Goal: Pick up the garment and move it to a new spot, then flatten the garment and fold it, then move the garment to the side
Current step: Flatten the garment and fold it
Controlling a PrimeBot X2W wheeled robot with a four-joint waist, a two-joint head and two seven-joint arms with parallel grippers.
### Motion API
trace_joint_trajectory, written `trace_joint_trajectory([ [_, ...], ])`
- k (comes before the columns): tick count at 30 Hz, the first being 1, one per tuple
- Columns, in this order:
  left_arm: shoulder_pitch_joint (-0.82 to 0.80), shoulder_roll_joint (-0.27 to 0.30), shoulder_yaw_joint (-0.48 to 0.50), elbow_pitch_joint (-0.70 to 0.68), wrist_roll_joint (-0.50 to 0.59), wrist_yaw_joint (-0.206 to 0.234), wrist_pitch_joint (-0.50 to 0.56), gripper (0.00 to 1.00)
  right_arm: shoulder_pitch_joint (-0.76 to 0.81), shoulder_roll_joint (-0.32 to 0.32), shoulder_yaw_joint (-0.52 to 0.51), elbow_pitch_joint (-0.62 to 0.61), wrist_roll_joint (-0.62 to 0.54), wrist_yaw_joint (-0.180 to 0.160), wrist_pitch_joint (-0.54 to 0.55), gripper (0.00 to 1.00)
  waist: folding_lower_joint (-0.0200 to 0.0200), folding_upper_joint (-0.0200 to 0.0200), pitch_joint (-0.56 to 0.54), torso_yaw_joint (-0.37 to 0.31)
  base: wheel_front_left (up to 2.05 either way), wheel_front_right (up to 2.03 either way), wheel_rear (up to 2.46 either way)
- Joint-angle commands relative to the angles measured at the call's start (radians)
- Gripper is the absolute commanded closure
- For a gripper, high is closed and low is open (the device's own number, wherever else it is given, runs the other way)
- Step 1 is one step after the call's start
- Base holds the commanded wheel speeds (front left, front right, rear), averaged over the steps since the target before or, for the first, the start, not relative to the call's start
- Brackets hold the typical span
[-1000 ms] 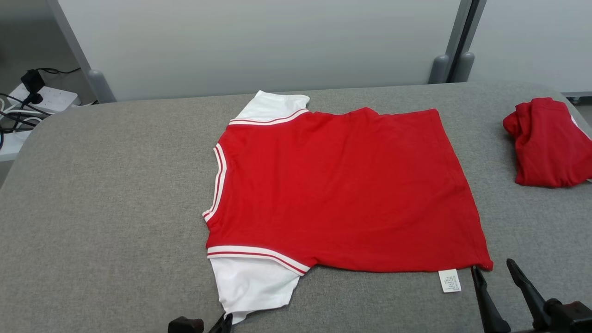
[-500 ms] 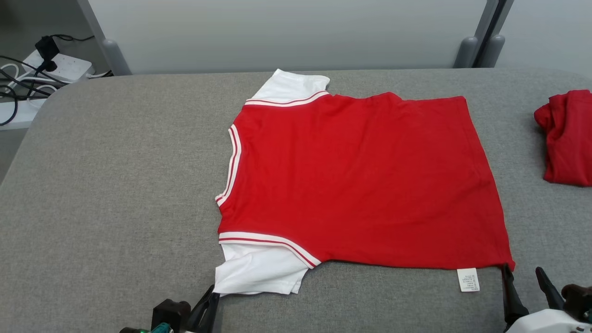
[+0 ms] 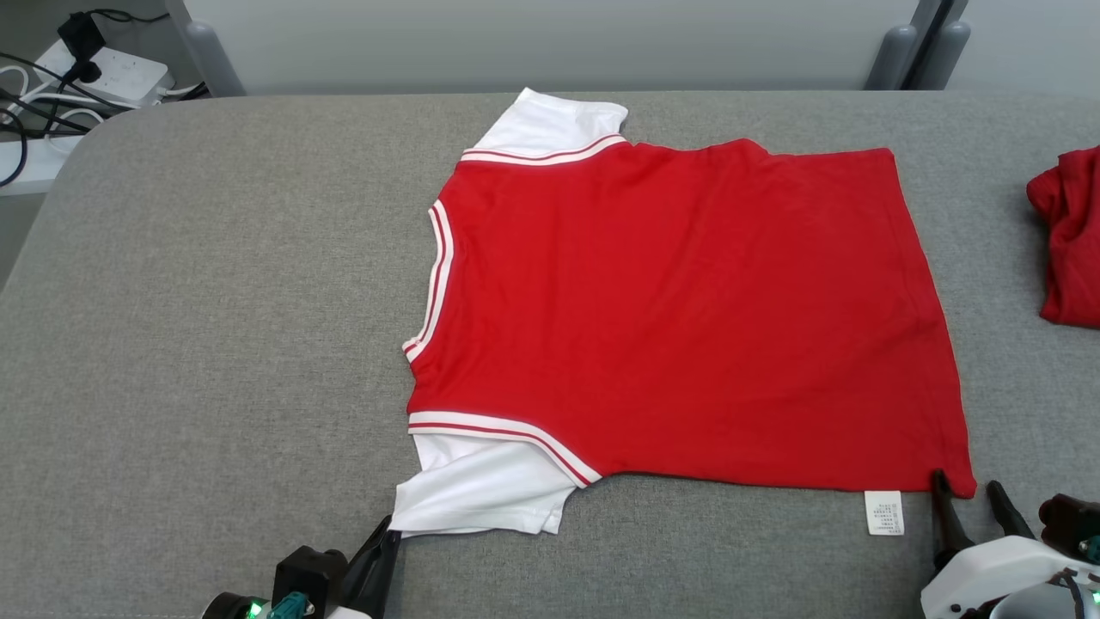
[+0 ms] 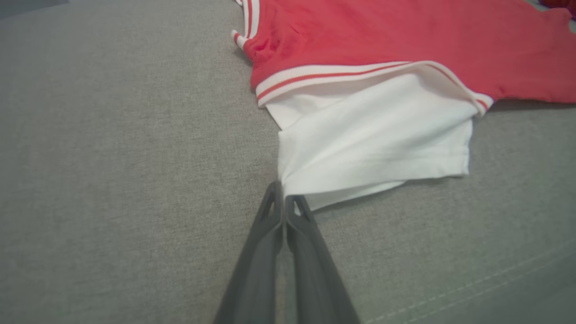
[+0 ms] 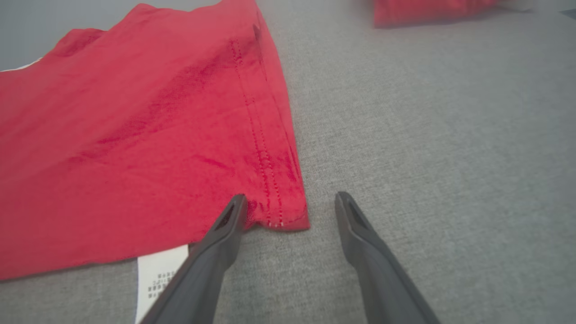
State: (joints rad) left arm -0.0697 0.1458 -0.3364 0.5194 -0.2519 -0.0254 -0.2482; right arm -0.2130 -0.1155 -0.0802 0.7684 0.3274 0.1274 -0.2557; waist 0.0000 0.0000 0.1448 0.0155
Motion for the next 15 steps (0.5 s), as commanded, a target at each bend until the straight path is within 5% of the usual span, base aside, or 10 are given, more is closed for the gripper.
trace_joint_trajectory([
  [1, -0.040, 0.020, 0.039, -0.026, 0.005, 0.001, -0.013, 1.00, -0.030, -0.019, 0.029, -0.003, 0.012, 0.003, -0.006, 0.30, 0.0000, 0.0000, 0.005, 0.001, 0.00, 0.00, 0.00],
  [2, -0.042, 0.022, 0.040, -0.028, 0.005, 0.002, -0.013, 1.00, -0.035, -0.018, 0.029, 0.001, 0.013, 0.003, -0.006, 0.51, 0.0000, 0.0000, 0.007, 0.001, 0.00, 0.00, 0.00],
  [5, -0.044, 0.024, 0.043, -0.029, -0.001, 0.002, -0.014, 1.00, -0.044, -0.013, 0.027, 0.015, 0.018, 0.003, -0.006, 0.60, 0.0000, 0.0000, 0.011, -0.002, 0.00, 0.00, 0.00],
  [7, -0.046, 0.024, 0.043, -0.027, -0.003, 0.003, -0.014, 1.00, -0.046, -0.010, 0.032, 0.025, 0.018, 0.003, -0.006, 0.94, 0.0000, 0.0000, 0.010, -0.005, 0.00, 0.00, 0.00],
  [8, -0.047, 0.024, 0.043, -0.027, -0.005, 0.004, -0.014, 1.00, -0.047, -0.010, 0.034, 0.028, 0.017, 0.003, -0.006, 1.00, 0.0000, 0.0000, 0.010, -0.006, 0.00, 0.00, 0.00],
  [15, -0.044, 0.034, 0.042, -0.050, -0.010, 0.007, -0.009, 1.00, -0.024, -0.021, 0.037, -0.020, -0.014, 0.003, -0.006, 1.00, 0.0000, 0.0000, -0.003, -0.010, 0.00, 0.00, 0.00],
])
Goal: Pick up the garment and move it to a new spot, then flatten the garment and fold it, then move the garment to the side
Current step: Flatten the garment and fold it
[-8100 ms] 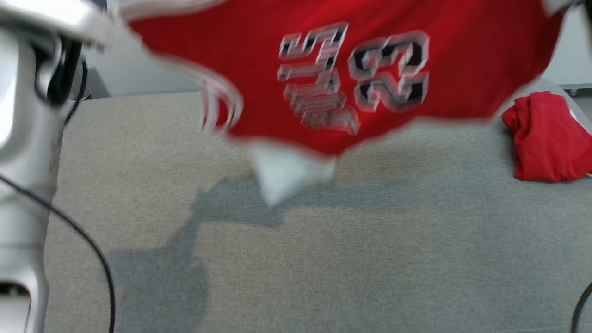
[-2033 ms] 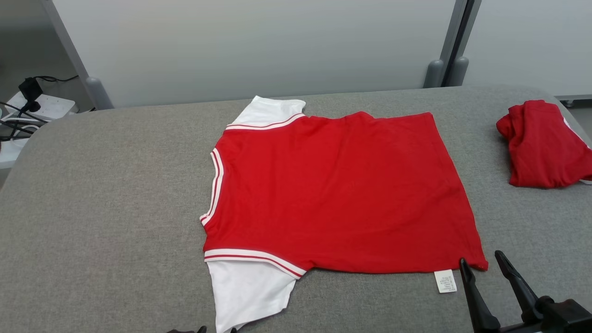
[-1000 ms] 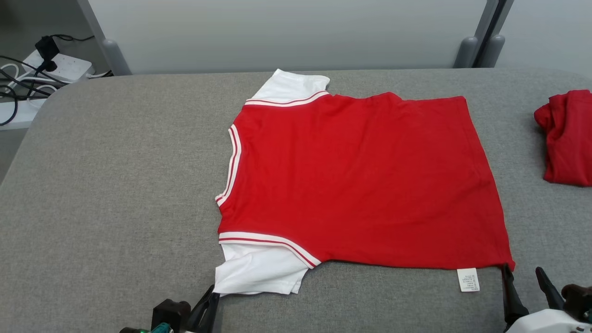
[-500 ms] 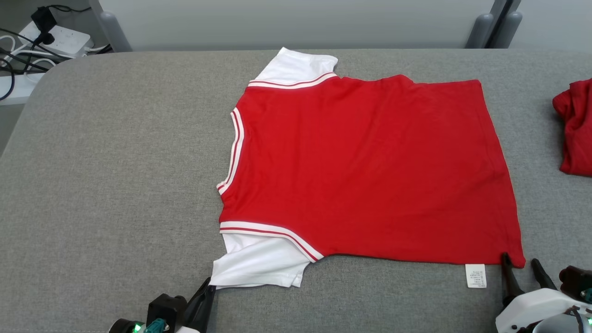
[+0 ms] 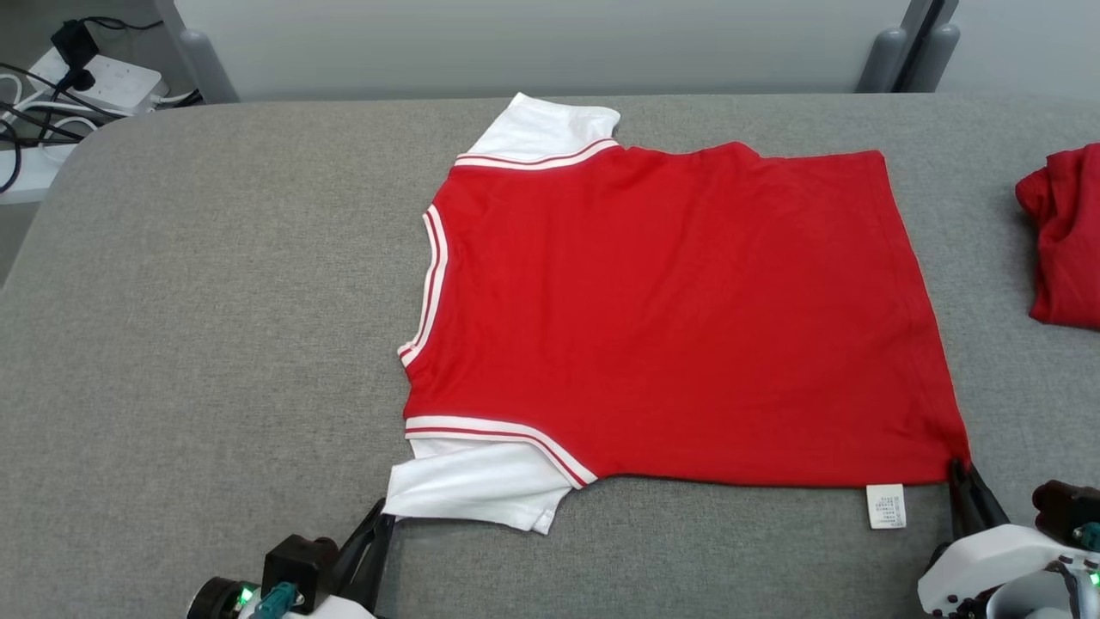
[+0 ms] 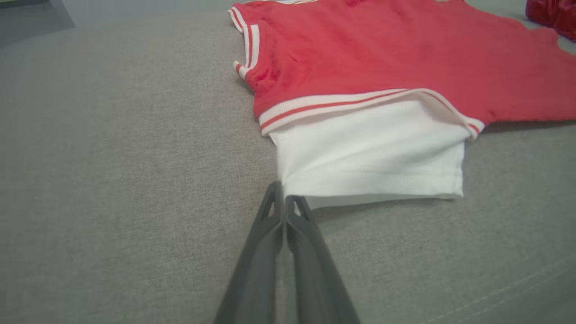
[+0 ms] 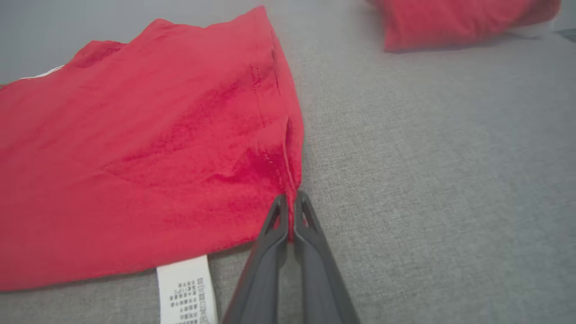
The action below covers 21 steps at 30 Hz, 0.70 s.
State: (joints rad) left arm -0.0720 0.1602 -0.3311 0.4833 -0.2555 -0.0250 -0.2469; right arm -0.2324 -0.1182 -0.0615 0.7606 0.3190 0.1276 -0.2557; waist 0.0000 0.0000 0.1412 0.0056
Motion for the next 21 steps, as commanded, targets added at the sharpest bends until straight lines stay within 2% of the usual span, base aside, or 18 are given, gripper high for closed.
trace_joint_trajectory([
  [1, -0.038, 0.023, 0.037, -0.028, -0.008, 0.008, -0.008, 1.00, 0.005, -0.021, 0.017, -0.028, -0.011, 0.003, -0.006, 1.00, 0.0000, 0.0000, -0.003, 0.000, 0.00, 0.00, 0.00],
  [8, 0.036, 0.071, 0.045, -0.206, -0.009, 0.035, 0.058, 1.00, 0.073, -0.038, 0.046, -0.130, -0.039, 0.003, -0.006, 1.00, 0.0000, 0.0000, -0.023, -0.013, 0.00, 0.00, 0.00],
  [15, 0.188, 0.142, 0.043, -0.486, -0.005, 0.072, 0.202, 1.00, 0.131, -0.086, 0.092, -0.188, -0.021, 0.003, 0.018, 1.00, 0.0000, 0.0000, -0.025, -0.019, 0.00, 0.00, 0.00],
  [21, 0.268, 0.184, 0.033, -0.654, -0.003, 0.084, 0.295, 1.00, 0.196, -0.123, 0.109, -0.270, 0.003, 0.003, 0.068, 1.00, 0.0000, 0.0000, -0.014, -0.008, 0.00, 0.00, 0.00],
])
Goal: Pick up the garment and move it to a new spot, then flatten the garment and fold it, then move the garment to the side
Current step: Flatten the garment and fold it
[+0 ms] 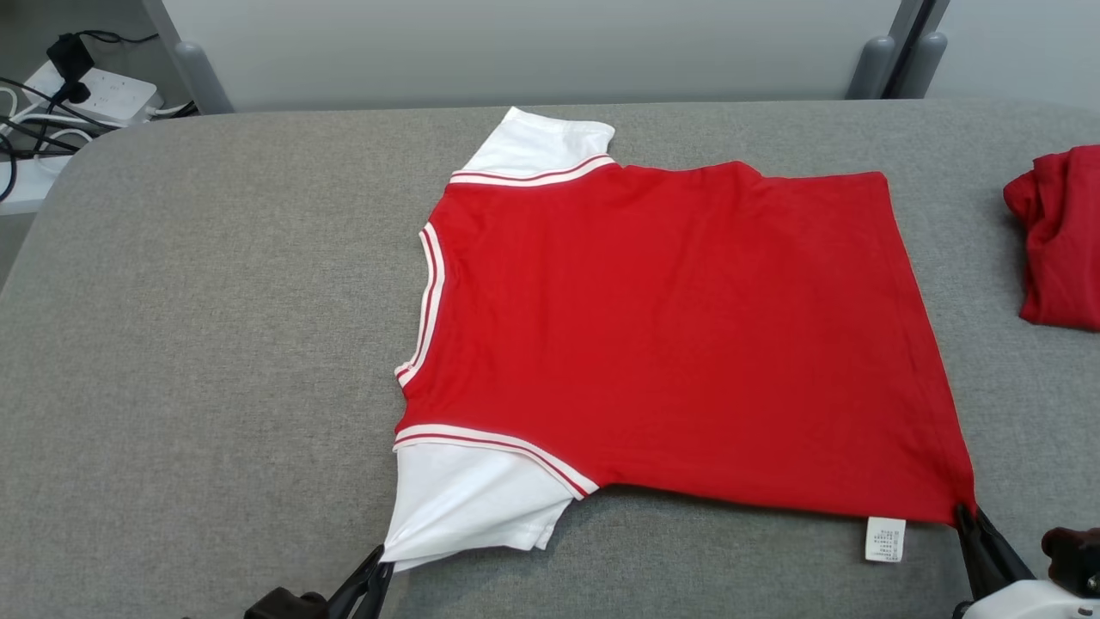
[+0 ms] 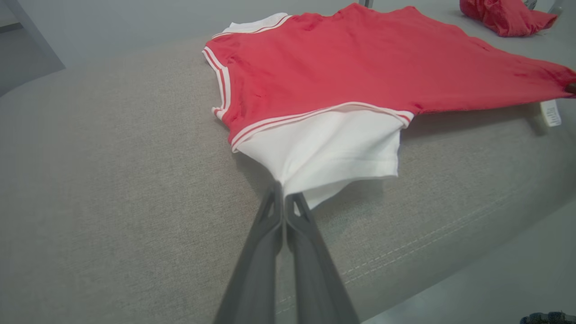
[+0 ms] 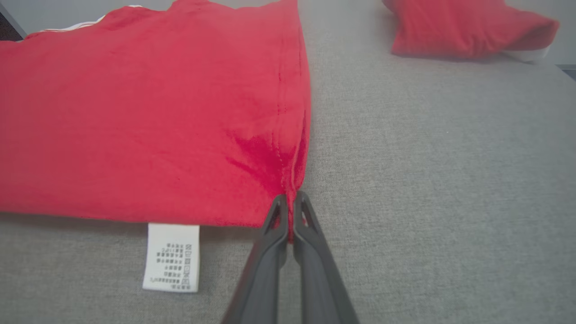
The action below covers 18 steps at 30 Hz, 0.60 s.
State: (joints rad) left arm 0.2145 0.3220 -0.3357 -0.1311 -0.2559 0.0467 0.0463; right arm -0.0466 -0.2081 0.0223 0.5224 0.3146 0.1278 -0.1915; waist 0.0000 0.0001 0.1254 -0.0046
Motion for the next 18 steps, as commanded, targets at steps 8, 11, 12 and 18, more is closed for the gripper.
trace_joint_trajectory([
  [8, 0.067, 0.048, 0.061, -0.228, -0.019, 0.058, 0.094, 1.00, 0.099, -0.077, 0.039, -0.156, 0.038, 0.003, 0.068, 1.00, 0.0000, -0.0001, 0.002, 0.010, 0.00, 0.00, 0.00],
  [11, 0.105, 0.061, 0.067, -0.300, -0.019, 0.076, 0.131, 1.00, 0.143, -0.092, 0.025, -0.210, 0.046, 0.003, 0.084, 1.00, 0.0000, -0.0001, -0.002, 0.015, 0.00, 0.00, 0.00],
  [12, 0.116, 0.067, 0.070, -0.321, -0.018, 0.081, 0.144, 1.00, 0.159, -0.096, 0.017, -0.228, 0.046, 0.003, 0.092, 1.00, 0.0000, -0.0001, -0.002, 0.016, 0.00, 0.00, 0.00],
  [18, 0.142, 0.090, 0.072, -0.401, -0.023, 0.085, 0.196, 1.00, 0.234, -0.096, -0.042, -0.354, 0.024, 0.003, 0.152, 1.00, 0.0000, -0.0001, 0.004, 0.013, 0.00, 0.00, 0.00],
])
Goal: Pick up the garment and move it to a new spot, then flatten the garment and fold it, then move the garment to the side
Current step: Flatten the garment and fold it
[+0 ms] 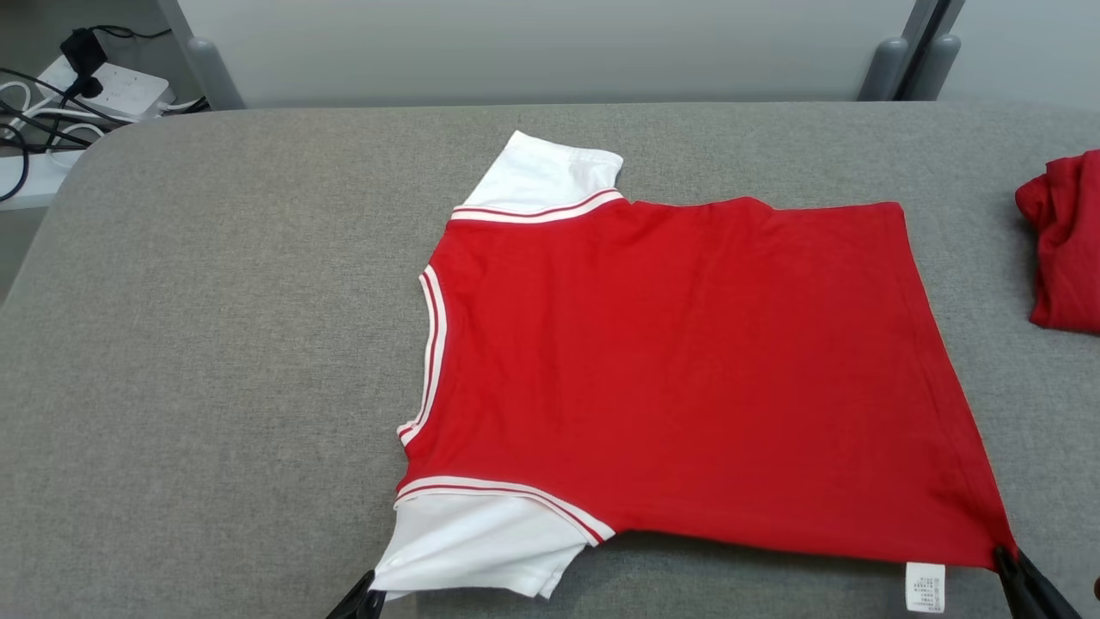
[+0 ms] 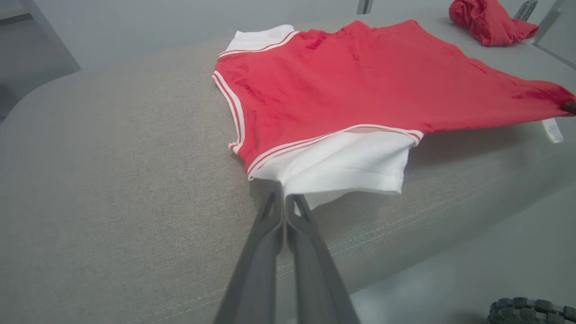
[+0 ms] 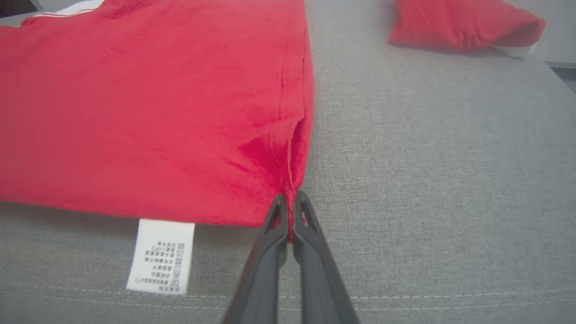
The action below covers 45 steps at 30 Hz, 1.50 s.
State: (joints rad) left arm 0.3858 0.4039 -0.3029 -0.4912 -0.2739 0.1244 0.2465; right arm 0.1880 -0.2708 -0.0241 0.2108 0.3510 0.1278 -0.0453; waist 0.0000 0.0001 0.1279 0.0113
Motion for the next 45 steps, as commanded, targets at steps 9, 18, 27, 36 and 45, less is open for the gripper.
trace_joint_trajectory([
  [9, -0.159, -0.023, 0.009, 0.043, -0.016, -0.033, -0.048, 1.00, -0.044, -0.005, -0.001, -0.112, -0.040, 0.003, 0.092, 1.00, 0.0000, -0.0001, 0.008, -0.022, 0.00, 0.00, 0.00],
  [18, -0.335, -0.063, -0.031, 0.197, 0.005, -0.076, -0.111, 1.00, -0.177, -0.042, 0.008, -0.070, -0.047, 0.003, 0.166, 1.00, 0.0000, -0.0001, 0.032, -0.027, 0.00, 0.00, 0.00],
  [27, -0.496, -0.098, -0.038, 0.348, 0.012, -0.100, -0.171, 1.00, -0.313, -0.067, 0.019, 0.027, -0.035, 0.003, 0.194, 1.00, 0.0000, -0.0001, 0.061, -0.006, 0.00, 0.00, 0.00],
  [36, -0.674, -0.140, -0.041, 0.534, 0.008, -0.131, -0.254, 1.00, -0.459, -0.055, 0.035, 0.170, -0.023, 0.003, 0.193, 1.00, 0.0000, -0.0001, 0.106, 0.000, 0.00, 0.00, 0.00],
  [45, -0.837, -0.147, -0.059, 0.711, 0.042, -0.165, -0.354, 1.00, -0.601, -0.040, 0.090, 0.299, -0.015, 0.003, 0.176, 1.00, 0.0000, -0.0001, 0.157, -0.014, 0.00, 0.00, 0.00],
])
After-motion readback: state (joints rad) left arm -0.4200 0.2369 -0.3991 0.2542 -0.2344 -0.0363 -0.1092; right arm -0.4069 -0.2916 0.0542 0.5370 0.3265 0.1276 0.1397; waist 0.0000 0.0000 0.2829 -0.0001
